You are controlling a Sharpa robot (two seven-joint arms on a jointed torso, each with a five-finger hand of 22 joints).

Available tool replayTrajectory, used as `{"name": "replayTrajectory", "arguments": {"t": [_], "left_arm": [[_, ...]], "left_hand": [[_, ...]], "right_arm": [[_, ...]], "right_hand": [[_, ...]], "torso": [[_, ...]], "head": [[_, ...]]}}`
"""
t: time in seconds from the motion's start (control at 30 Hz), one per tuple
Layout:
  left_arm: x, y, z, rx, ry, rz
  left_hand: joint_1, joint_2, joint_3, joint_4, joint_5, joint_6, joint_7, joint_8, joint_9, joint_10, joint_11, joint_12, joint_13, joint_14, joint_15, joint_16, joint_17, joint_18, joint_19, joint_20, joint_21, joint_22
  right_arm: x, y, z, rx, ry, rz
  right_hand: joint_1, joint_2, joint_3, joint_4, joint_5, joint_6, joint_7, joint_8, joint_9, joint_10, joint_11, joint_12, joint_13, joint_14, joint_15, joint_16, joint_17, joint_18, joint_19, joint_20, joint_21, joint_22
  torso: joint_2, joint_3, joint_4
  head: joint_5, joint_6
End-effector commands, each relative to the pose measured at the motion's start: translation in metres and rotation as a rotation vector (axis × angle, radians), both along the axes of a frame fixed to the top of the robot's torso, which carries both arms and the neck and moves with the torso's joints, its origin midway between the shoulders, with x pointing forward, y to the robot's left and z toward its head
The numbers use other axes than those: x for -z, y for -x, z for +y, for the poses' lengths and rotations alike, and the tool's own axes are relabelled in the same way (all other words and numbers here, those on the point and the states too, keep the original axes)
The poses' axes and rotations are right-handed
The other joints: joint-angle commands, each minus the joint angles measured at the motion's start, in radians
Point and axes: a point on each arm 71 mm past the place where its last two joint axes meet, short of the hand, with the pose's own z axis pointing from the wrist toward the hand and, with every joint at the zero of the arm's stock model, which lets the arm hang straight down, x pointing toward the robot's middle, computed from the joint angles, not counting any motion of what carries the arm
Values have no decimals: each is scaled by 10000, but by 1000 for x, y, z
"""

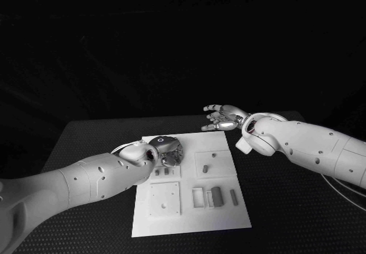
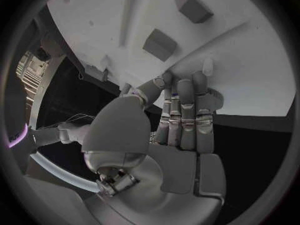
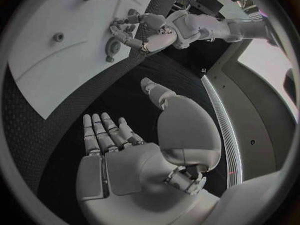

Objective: Assemble the parts on the task board

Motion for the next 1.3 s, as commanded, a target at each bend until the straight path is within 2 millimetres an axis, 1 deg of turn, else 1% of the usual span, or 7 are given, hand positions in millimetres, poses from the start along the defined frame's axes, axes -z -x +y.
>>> {"name": "replayTrajectory", "arguments": {"t": [0.03, 0.3, 0.5, 0.7, 0.83, 1.03, 1.3], "left_arm": [[2, 2, 5, -50, 113, 153], [-8, -1, 12, -301, 462, 43], [-18, -5, 18, -497, 941, -87], [-23, -7, 25, -672, 975, -83], [-22, -5, 30, -741, 884, 63], [-22, 1, 41, -870, 739, 275], [-25, 8, 62, -1088, 448, 482]], "left_hand": [[-17, 91, 67, -12, 43, 102, 39, 31, 11, 72, 5, 30, 12, 88, -8, 15, 20, 180, 148, -48, 43, 21], [-25, 85, 70, -13, 52, 114, 33, 35, 17, 91, 1, 21, 17, 90, -11, 13, 39, 175, 151, -53, 45, 37], [-19, 99, 84, -14, 56, 124, 27, 38, 22, 107, -3, 13, 20, 94, -16, 12, 56, 174, 157, -62, 47, 52], [-17, 103, 90, -16, 48, 128, 24, 38, 25, 113, -5, 5, 22, 96, -18, 10, 68, 172, 160, -66, 48, 62], [-17, 102, 91, -17, 40, 130, 22, 37, 27, 118, -6, -2, 23, 98, -19, 9, 77, 170, 164, -69, 49, 71], [-13, 100, 94, -20, 35, 130, 21, 36, 28, 121, -7, -8, 24, 98, -20, 7, 85, 169, 165, -72, 50, 79], [-1, 92, 96, -21, 9, 138, 17, 36, 34, 137, -11, -24, 29, 104, -24, 8, 114, 165, 172, -81, 57, 109]], "right_arm": [[0, 1, 1, -127, -29, 1], [0, 1, 0, -120, -27, 5], [0, 1, 0, -107, -23, 5], [0, 1, -1, -106, -22, 7], [0, 1, -2, -89, -16, 9], [0, 1, -4, -57, -4, 13], [0, 1, -7, -9, 16, 23]], "right_hand": [[-14, 64, -53, 0, -4, 61, 203, 33, 4, 66, 2, 32, 9, -16, -14, 0, 12, -72, -4, -48, 50, -15], [-18, 66, -55, -4, -3, 63, 206, 35, 6, 63, 2, 30, 7, -20, -14, -3, 10, -72, 2, -50, 54, 15], [-20, 65, -56, -7, -2, 65, 207, 39, 10, 64, 2, 29, 7, -23, -14, -6, 7, -72, 0, -51, 53, 4], [-22, 64, -57, -9, -2, 64, 206, 38, 7, 69, 2, 30, 7, -23, -13, -6, 8, -72, 0, -51, 53, 0], [-22, 64, -57, -10, -2, 63, 206, 36, 4, 63, 2, 28, 6, -25, -13, -8, 6, -72, 0, -51, 52, -4], [-25, 64, -58, -11, -1, 67, 204, 42, 13, 68, 2, 28, 6, -23, -14, -7, 9, -72, 1, -52, 54, 6], [-27, 59, -59, -13, -1, 64, 203, 39, 6, 65, 1, 27, 6, -26, -14, -10, 7, -72, 0, -52, 53, -2]], "torso": [[-4, -6, 11], [-6, -2, 11], [-5, -3, 17], [-9, -1, 15], [-10, 6, 8], [-2, 1, 5], [-17, -6, 37]], "head": [[-5, 1], [20, 47], [32, 62], [60, 91], [90, 85], [78, 74], [41, 36]]}}
